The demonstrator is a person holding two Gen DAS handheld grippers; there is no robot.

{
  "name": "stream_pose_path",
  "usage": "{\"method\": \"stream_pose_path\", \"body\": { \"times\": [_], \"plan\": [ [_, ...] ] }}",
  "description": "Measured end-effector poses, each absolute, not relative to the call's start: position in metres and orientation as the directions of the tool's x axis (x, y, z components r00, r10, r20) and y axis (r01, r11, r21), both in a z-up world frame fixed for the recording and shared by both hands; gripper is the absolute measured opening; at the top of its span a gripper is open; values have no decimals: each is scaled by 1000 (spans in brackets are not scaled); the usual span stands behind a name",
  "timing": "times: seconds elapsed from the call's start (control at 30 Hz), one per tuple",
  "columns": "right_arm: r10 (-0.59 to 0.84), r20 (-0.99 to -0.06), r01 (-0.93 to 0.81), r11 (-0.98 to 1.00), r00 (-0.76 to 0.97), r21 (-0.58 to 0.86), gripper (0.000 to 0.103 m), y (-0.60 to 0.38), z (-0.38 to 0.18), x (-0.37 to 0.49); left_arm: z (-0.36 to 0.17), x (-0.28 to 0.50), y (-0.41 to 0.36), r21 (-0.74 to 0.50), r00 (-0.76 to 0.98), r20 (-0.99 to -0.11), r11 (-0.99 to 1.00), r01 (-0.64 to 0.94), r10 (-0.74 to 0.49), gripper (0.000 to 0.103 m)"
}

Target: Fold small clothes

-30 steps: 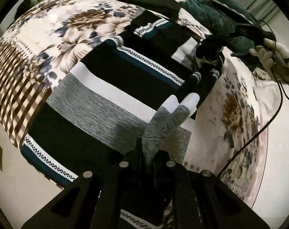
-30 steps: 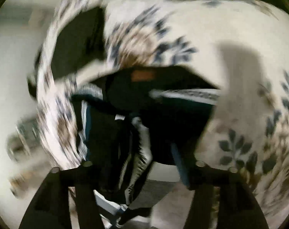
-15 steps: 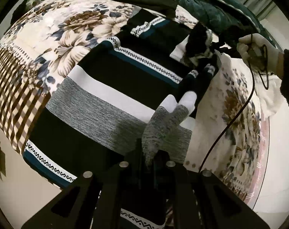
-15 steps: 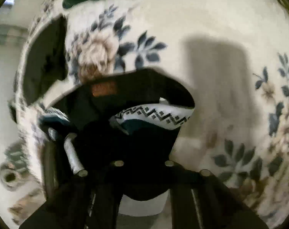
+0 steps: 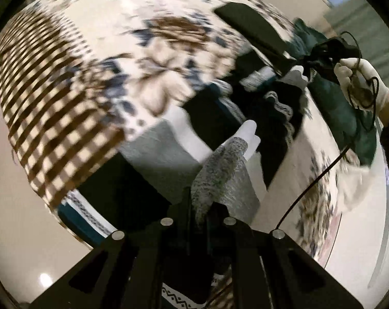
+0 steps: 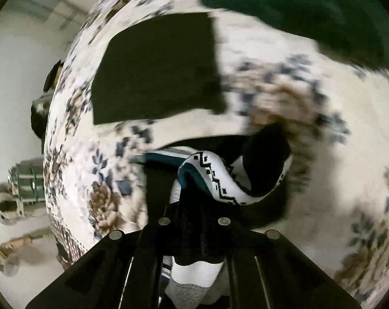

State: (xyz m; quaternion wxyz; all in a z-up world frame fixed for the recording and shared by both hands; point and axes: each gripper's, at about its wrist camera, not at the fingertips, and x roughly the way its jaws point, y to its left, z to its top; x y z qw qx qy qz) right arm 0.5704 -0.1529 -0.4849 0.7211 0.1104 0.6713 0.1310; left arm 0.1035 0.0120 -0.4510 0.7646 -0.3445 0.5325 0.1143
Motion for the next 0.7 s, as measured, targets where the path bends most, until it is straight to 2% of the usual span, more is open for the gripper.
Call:
{"method": "stream_pose_path", "body": {
  "times": [0.37, 0.5, 0.53, 0.57, 0.6, 0.63, 0.7],
  "plan": [
    [180, -983, -128, 976, 20, 176, 7, -14, -558, 578, -517, 92, 83, -411, 354, -906, 674, -613, -230, 6],
    [179, -983, -146, 972, -49, 185, 11, 4, -583, 580, -541, 89, 107, -492, 347, -870, 614, -617, -350, 11],
    [196, -978, -139, 969, -66, 204, 22, 3, -583, 578, -542, 86, 114, -537, 366, -843, 574, -618, -394, 14],
    [233, -969, -131, 961, -76, 242, 41, 0, -579, 574, -540, 83, 118, -555, 374, -830, 556, -619, -413, 20],
    [291, -952, -127, 945, -93, 301, 51, -5, -568, 563, -533, 79, 124, -553, 373, -832, 554, -622, -412, 24],
    [319, -942, -134, 934, -103, 331, 64, -10, -557, 552, -526, 75, 128, -562, 377, -826, 556, -612, -419, 31],
    [360, -927, -167, 912, -108, 374, 66, -20, -534, 526, -514, 70, 133, -570, 374, -820, 558, -603, -434, 38]
  ]
}}
